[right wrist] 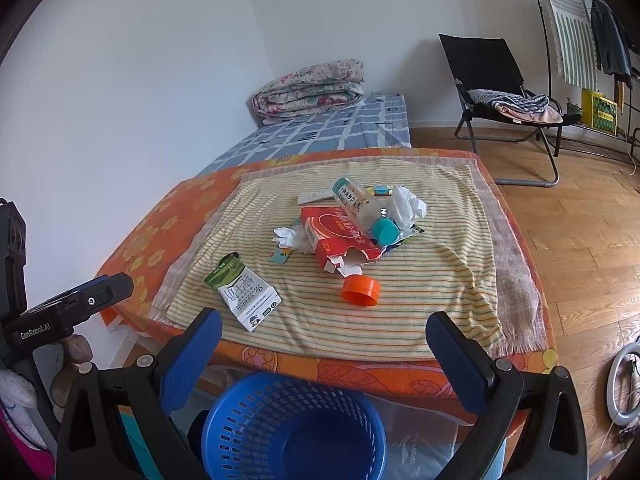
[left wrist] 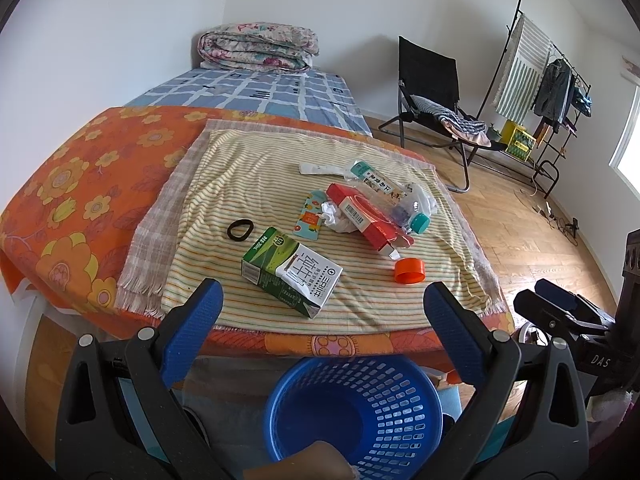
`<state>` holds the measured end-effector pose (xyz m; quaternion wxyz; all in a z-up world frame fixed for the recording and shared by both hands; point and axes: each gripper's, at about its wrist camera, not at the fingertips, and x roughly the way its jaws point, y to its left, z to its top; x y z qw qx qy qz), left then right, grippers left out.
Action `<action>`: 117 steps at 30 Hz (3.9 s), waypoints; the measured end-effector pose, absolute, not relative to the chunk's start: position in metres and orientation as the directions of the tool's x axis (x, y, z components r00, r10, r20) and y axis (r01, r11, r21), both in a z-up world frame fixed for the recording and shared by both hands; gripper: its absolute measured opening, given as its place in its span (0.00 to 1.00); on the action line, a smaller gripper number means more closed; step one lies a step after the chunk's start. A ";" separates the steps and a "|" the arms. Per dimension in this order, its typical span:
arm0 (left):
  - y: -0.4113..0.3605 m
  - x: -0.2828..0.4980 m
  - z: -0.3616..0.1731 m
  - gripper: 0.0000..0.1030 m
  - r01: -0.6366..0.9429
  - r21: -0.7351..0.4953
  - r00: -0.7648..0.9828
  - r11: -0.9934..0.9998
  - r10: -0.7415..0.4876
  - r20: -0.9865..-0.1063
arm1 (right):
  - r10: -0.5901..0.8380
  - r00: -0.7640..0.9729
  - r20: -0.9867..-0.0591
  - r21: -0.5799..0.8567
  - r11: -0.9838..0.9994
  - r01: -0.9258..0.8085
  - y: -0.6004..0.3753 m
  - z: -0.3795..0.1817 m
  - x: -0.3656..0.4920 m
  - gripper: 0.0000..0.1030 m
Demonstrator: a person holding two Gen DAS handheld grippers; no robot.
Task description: Collect trash
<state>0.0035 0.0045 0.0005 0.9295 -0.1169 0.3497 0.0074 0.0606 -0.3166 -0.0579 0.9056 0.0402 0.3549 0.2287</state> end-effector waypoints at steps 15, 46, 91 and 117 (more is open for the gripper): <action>0.004 0.003 0.002 0.99 -0.098 -0.217 0.754 0.971 -0.070 -0.653 | 0.449 0.629 -0.634 0.246 0.889 -0.386 -0.315 -0.059 0.062 1.00; 0.006 0.004 0.002 0.99 -0.098 -0.222 0.753 0.970 -0.073 -0.654 | 0.459 0.612 -0.644 0.259 0.884 -0.390 -0.311 -0.062 0.061 1.00; 0.047 0.148 -0.111 0.94 -0.307 -0.349 0.377 0.886 -0.223 -0.899 | 0.472 0.212 -0.856 0.413 0.870 -0.271 -0.293 -0.153 0.219 0.83; 0.030 0.224 -0.144 0.73 -0.340 -0.247 0.320 0.908 -0.135 -0.938 | 0.427 0.164 -0.889 0.396 0.898 -0.194 -0.278 -0.191 0.256 0.53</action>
